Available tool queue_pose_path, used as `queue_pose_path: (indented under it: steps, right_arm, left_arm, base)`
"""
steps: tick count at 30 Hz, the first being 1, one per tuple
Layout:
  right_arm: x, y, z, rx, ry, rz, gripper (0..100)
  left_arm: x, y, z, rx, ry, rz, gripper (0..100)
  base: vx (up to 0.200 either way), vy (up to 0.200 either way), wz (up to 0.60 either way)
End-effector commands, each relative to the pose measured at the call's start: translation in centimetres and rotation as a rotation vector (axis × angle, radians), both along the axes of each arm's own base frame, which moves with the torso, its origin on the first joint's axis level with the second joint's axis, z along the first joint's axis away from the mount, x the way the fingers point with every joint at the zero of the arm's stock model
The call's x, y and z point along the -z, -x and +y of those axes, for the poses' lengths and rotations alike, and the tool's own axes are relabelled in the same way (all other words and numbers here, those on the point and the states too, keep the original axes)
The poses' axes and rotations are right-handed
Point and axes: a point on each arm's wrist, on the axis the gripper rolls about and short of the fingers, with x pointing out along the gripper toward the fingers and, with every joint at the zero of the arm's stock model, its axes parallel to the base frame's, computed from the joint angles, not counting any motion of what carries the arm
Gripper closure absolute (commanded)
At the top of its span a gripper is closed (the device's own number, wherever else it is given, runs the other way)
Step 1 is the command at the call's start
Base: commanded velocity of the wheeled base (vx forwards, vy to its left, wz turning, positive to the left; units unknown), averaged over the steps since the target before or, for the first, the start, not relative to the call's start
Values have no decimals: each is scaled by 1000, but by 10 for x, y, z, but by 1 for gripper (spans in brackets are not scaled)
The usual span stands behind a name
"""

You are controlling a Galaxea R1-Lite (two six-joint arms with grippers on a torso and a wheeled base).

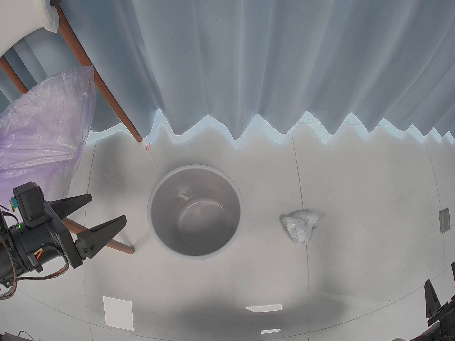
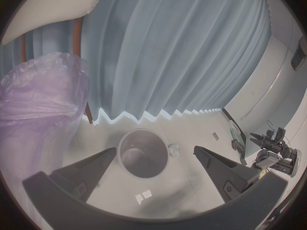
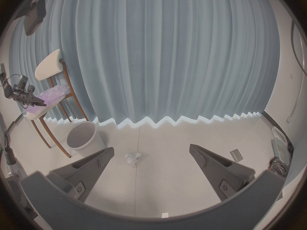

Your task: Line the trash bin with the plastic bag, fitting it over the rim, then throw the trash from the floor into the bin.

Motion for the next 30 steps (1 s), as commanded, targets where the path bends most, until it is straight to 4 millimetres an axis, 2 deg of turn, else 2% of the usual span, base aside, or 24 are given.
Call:
queue_pose_path:
  steps: [1, 13, 17, 25, 30]
  right_arm:
    - [5, 0, 0, 0, 0, 0, 0]
    - [5, 0, 0, 0, 0, 0, 0]
    - [5, 0, 0, 0, 0, 0, 0]
    - [5, 0, 0, 0, 0, 0, 0]
    - [5, 0, 0, 0, 0, 0, 0]
  left_arm:
    - [6, -7, -6, 10, -5, 10, 0]
    - [16, -20, -24, -47, -12, -21, 0]
    - [20, -24, -25, -77, -26, -2, 0]
    - [16, -30, -26, -144, -6, -24, 0]
    - [18, -38, -27, -248, -3, -62, 0]
  base:
    - [0, 0, 0]
    - [0, 0, 0]
    - [0, 0, 0]
    - [0, 0, 0]
    - [0, 0, 0]
